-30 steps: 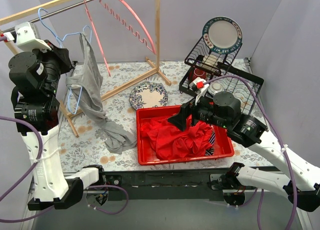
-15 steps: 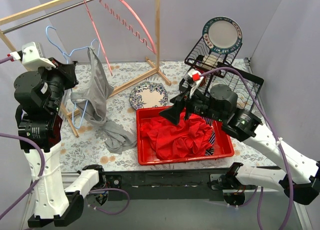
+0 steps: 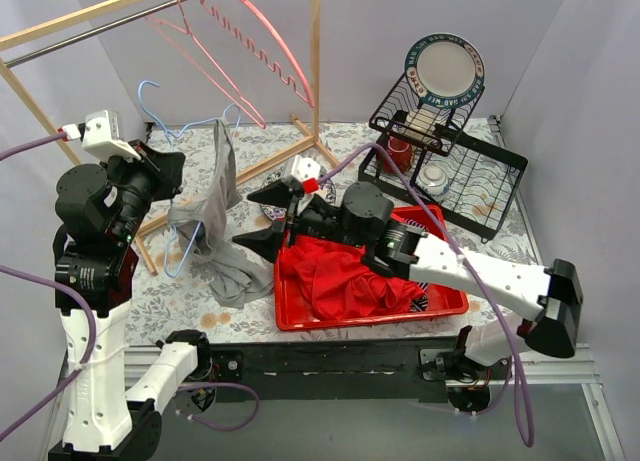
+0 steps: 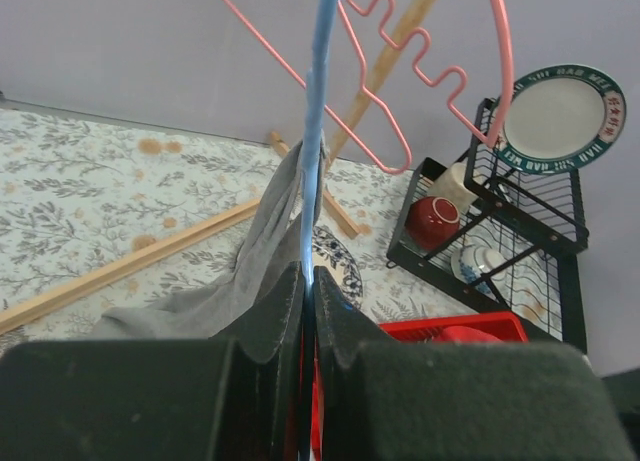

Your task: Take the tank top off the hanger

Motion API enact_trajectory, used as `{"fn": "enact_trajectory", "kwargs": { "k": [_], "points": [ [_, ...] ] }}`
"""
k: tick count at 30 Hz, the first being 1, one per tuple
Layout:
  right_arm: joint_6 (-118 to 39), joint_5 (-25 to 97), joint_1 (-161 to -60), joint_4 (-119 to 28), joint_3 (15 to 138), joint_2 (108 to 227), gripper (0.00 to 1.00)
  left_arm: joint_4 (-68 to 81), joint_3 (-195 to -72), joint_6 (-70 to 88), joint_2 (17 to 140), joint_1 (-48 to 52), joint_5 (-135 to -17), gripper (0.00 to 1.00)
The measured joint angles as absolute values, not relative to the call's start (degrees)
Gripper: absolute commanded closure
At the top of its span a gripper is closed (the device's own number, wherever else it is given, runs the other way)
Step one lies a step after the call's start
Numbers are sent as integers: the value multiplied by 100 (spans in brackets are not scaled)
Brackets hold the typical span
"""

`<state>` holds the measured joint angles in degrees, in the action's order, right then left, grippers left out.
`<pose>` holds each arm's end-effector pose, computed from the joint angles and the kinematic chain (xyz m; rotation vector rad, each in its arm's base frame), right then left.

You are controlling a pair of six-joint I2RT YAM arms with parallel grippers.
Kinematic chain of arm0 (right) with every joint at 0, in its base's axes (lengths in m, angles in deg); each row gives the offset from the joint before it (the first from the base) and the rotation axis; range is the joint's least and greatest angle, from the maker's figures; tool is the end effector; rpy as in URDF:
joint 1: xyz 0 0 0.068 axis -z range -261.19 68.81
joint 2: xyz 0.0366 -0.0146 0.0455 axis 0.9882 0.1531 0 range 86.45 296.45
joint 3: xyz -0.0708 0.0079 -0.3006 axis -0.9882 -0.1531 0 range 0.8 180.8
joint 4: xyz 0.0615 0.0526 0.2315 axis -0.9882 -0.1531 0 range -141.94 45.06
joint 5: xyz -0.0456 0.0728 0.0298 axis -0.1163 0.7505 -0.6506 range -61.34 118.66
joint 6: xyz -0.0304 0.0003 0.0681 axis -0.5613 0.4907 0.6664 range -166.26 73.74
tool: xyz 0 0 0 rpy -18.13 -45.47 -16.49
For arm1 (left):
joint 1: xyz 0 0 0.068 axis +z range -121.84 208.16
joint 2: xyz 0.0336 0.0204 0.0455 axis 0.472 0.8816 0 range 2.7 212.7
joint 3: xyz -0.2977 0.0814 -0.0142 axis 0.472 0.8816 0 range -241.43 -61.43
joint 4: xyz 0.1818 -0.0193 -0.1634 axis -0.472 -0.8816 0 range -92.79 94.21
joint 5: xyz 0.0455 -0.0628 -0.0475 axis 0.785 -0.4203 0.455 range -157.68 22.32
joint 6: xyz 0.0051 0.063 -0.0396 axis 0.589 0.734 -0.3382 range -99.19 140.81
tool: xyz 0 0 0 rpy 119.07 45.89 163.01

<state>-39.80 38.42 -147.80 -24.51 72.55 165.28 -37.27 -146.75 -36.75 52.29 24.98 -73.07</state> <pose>0.1200 0.3043 0.4718 -0.8529 1.1638 1.1786 0.1097 -0.0120 0.5108 -0.7315 1.5869 -0.8693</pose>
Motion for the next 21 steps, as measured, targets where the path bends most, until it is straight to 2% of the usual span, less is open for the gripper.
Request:
{"fn": "enact_trajectory", "kwargs": {
  "k": [16, 21],
  "points": [
    [-5077, 4377, -14944, -1645, 8618, 18084, 5, -3692, -14430, -3819, 4988, 2238, -7606, 100],
    [-5145, 4449, -14975, -1693, 8857, 18390, 15, -3692, -14430, -3845, 4988, 2212, -7615, 100]
  ]
}}
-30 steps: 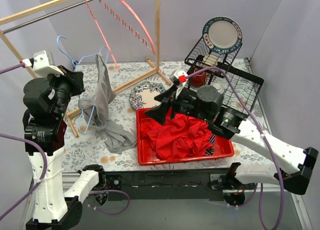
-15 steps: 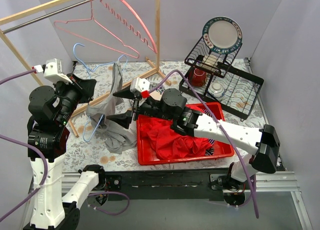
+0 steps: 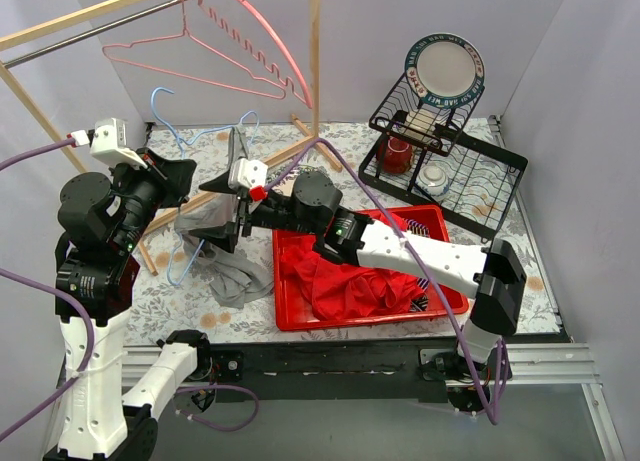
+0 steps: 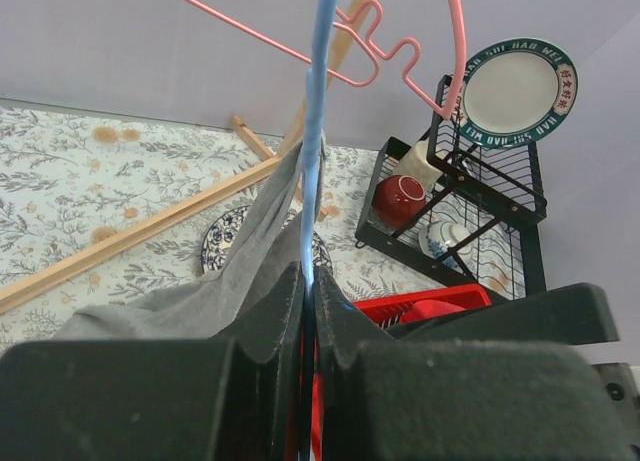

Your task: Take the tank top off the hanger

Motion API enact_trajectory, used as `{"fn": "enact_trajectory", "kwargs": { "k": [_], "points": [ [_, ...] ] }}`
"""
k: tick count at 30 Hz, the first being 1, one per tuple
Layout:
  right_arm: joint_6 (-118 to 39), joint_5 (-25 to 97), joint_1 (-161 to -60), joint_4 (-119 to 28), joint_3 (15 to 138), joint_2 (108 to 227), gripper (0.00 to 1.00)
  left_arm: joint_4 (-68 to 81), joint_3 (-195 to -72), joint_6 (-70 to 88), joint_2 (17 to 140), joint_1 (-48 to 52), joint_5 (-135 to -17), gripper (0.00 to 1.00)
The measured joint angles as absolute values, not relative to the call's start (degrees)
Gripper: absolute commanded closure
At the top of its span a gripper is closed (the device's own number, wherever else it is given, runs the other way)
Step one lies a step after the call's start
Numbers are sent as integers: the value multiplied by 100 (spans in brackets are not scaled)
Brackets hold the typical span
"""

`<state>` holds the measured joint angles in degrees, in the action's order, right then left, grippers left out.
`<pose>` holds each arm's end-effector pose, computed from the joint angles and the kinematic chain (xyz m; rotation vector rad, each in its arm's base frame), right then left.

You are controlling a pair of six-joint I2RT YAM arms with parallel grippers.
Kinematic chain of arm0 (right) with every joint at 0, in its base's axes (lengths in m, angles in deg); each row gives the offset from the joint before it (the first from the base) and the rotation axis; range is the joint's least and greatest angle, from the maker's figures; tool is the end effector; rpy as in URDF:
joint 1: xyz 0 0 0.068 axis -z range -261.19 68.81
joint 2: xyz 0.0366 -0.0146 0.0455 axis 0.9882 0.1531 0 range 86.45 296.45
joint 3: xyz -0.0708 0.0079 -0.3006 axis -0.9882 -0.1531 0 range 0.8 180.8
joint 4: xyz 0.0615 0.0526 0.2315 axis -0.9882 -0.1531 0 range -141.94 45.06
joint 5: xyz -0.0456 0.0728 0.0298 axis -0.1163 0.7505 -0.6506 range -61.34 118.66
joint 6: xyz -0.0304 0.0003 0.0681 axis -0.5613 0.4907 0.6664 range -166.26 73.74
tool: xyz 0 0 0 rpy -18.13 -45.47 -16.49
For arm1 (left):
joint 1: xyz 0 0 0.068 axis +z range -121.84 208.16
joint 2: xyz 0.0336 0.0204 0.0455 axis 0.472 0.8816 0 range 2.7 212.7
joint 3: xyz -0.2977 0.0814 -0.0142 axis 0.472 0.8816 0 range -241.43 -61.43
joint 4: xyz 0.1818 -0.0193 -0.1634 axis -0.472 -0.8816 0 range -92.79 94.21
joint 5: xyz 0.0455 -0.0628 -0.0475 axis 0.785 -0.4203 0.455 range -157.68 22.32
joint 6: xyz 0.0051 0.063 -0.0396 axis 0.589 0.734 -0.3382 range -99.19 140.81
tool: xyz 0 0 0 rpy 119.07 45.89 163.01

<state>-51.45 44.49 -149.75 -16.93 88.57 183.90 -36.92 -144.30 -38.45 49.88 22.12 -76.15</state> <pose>0.1379 0.3981 0.4752 -0.9970 0.9050 1.1180 0.0990 -0.0197 0.5030 -0.6812 1.6241 -0.9718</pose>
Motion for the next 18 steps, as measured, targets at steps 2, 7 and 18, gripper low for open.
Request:
{"fn": "enact_trajectory", "kwargs": {
  "k": [2, 7, 18],
  "points": [
    [-5149, 4462, -14999, -1761, 8938, 18475, 32, -3692, -14430, -3863, 4988, 2203, -7635, 100],
    [-5204, 4552, -15079, -1966, 9298, 18676, 99, -3679, -14430, -3882, 4997, 2203, -7652, 100],
    [-5246, 4849, -15276, -2460, 9368, 18646, 99, -3338, -14428, -3834, 5294, 2201, -6940, 100]
  ]
}}
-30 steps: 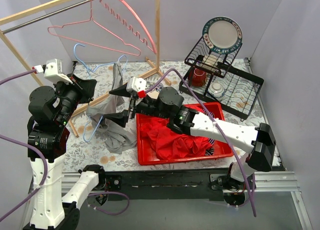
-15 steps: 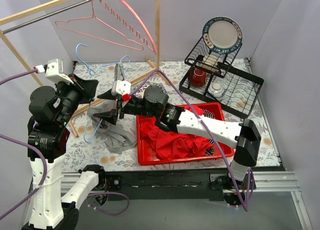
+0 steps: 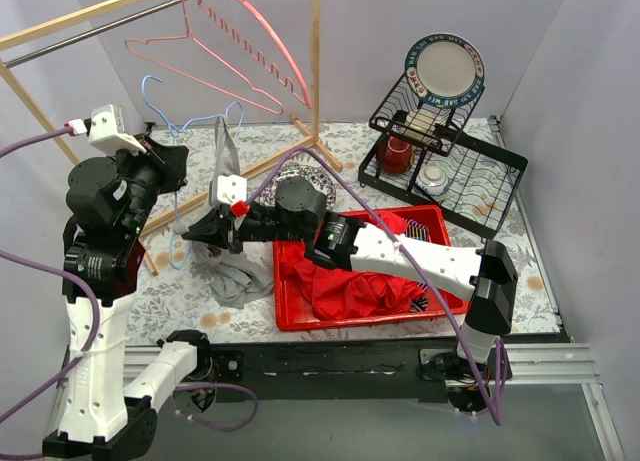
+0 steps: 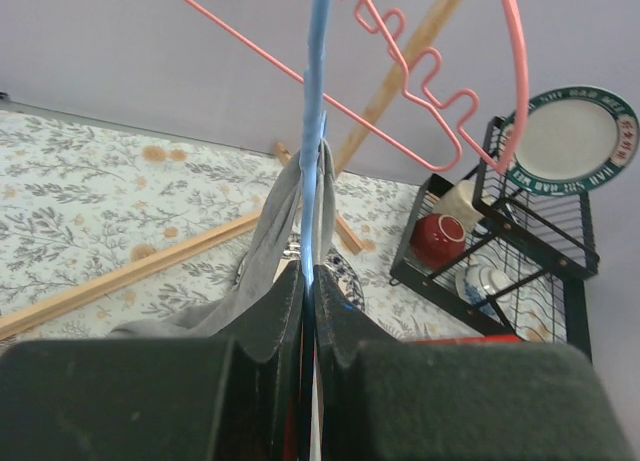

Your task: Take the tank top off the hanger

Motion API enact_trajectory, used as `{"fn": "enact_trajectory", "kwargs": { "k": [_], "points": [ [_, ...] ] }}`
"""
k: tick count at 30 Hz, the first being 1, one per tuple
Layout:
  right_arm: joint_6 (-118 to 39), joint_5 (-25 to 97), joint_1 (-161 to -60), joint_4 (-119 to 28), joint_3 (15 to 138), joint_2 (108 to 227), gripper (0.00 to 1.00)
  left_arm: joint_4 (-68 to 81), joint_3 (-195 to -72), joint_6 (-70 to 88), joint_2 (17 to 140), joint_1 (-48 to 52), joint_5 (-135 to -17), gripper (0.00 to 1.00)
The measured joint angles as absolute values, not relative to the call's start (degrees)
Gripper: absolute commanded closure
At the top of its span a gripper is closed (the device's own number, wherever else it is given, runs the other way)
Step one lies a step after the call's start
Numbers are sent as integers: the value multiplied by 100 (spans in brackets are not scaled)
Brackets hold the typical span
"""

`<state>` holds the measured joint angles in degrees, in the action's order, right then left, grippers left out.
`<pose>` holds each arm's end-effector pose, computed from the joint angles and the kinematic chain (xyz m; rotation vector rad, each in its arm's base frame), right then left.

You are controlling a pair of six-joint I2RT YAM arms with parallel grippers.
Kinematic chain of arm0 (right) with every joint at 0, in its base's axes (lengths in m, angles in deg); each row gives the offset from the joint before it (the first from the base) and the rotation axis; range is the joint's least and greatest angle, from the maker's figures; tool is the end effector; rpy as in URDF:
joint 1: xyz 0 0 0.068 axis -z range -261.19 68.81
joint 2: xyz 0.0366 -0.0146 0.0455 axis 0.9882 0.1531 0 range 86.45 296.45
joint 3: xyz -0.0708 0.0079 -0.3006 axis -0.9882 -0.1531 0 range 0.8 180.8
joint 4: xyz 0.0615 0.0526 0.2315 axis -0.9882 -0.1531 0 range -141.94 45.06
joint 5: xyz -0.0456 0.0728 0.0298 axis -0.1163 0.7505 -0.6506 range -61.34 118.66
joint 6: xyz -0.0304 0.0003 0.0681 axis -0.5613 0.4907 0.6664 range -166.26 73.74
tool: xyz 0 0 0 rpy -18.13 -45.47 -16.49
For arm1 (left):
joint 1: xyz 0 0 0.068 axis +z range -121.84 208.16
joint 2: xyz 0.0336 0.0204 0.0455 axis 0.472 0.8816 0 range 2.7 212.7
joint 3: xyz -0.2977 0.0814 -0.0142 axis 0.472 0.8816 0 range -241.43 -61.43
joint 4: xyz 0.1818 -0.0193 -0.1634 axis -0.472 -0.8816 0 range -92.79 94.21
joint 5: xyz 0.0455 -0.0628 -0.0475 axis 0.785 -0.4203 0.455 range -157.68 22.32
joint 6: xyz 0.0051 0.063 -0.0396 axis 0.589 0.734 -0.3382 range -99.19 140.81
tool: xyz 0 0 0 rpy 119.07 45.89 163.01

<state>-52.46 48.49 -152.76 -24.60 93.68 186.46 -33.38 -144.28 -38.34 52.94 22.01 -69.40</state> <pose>0.1173 0.4194 0.4717 -1.1376 0.9108 1.1790 0.1220 -0.0150 0.5064 -0.7528 1.5635 -0.8802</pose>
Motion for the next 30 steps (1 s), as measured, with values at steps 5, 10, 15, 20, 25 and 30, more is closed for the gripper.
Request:
{"fn": "enact_trajectory", "kwargs": {
  "k": [5, 10, 15, 20, 25, 30],
  "points": [
    [-5241, 5033, -15632, -2652, 9370, 18628, 99, -3174, -14428, -3845, 5539, 2201, -6645, 100],
    [-5250, 4808, -15731, -2532, 9250, 18545, 99, -3176, -14334, -3869, 5550, 2181, -6577, 100],
    [-5215, 4692, -15753, -2530, 9250, 18545, 99, -3067, -14172, -3922, 5526, 2181, -6490, 100],
    [-5182, 4473, -15809, -2637, 9456, 18657, 99, -2933, -14002, -3968, 5486, 2181, -6492, 100],
    [-5272, 3964, -15912, -3063, 9954, 18764, 99, -2811, -13890, -3985, 5441, 2184, -6492, 100],
    [-5370, 3785, -15967, -3450, 10594, 18938, 99, -2699, -13884, -4075, 5417, 2184, -6511, 100]
  ]
}}
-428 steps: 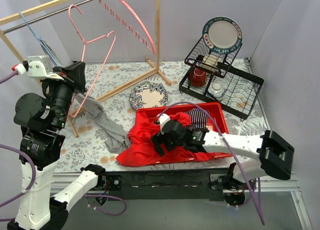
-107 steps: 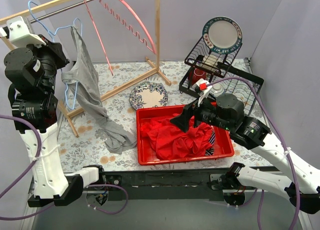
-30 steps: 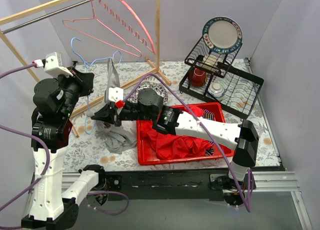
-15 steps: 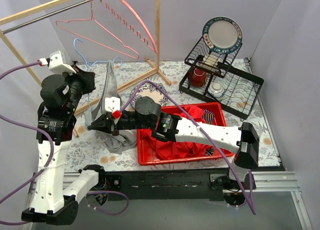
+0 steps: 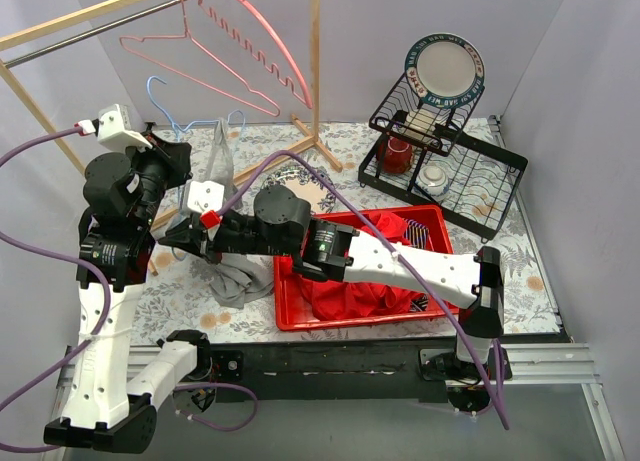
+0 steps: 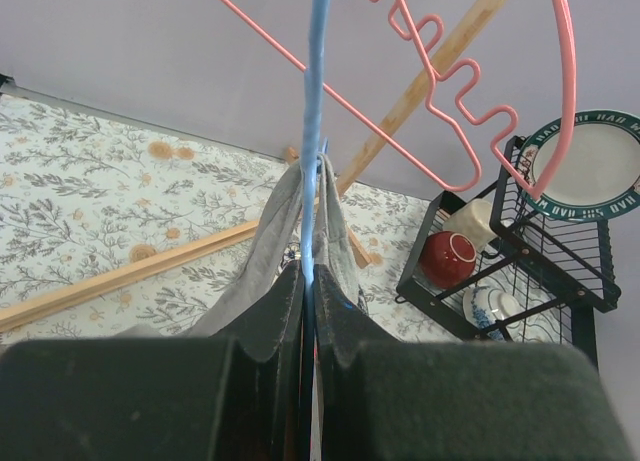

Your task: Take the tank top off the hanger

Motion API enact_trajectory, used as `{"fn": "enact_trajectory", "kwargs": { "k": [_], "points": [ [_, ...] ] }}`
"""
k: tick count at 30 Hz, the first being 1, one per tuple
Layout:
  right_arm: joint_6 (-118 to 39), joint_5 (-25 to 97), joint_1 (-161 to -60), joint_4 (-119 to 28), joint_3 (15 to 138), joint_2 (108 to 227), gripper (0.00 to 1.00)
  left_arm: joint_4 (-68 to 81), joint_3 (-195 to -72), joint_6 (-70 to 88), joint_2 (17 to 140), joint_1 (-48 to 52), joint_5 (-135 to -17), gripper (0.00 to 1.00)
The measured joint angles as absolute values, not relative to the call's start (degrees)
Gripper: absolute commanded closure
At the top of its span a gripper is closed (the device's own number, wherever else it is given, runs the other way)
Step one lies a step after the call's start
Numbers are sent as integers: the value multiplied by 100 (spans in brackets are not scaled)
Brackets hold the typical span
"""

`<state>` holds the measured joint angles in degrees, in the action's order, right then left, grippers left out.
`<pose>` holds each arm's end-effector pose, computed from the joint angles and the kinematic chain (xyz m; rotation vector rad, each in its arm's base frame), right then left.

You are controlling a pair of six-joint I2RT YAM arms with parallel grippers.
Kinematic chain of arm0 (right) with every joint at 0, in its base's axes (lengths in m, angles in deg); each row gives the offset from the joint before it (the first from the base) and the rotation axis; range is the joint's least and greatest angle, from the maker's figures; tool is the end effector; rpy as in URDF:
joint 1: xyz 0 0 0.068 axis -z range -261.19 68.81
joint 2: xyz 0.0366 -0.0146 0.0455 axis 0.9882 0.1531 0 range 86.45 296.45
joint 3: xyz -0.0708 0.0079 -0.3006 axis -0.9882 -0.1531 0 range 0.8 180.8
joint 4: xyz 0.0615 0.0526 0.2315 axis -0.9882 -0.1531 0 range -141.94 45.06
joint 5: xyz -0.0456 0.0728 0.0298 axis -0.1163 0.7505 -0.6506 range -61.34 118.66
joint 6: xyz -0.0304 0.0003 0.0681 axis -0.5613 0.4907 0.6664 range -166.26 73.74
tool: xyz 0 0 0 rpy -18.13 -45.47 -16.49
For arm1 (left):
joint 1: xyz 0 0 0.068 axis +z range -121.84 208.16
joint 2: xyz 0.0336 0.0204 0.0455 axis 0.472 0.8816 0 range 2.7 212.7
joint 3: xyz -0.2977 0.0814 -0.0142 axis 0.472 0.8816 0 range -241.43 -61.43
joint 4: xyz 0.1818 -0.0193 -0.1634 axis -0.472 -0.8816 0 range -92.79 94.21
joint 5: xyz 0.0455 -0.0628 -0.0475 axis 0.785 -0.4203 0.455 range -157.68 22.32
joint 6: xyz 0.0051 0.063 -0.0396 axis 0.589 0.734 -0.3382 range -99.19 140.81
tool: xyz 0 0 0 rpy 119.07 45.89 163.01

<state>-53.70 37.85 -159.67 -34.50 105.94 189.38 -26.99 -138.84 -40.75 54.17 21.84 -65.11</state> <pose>0.0790 0.4381 0.5055 -1.0883 0.9564 1.1405 0.1462 -0.0134 0.4901 -0.8357 1.5207 -0.8514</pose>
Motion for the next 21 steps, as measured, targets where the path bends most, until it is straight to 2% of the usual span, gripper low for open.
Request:
{"fn": "enact_trajectory", "kwargs": {
  "k": [5, 15, 21],
  "points": [
    [-5405, 3774, -16109, -3621, 10457, 18960, 99, -2688, -13888, -4110, 5438, 2184, -6505, 100],
    [-5342, 3372, -16297, -3553, 8586, 18626, 99, -2813, -14061, -4051, 5574, 2184, -6435, 100],
    [-5206, 2659, -16177, -3304, 7657, 18075, 99, -2922, -13510, -4051, 5178, 2184, -6743, 100]
  ]
}}
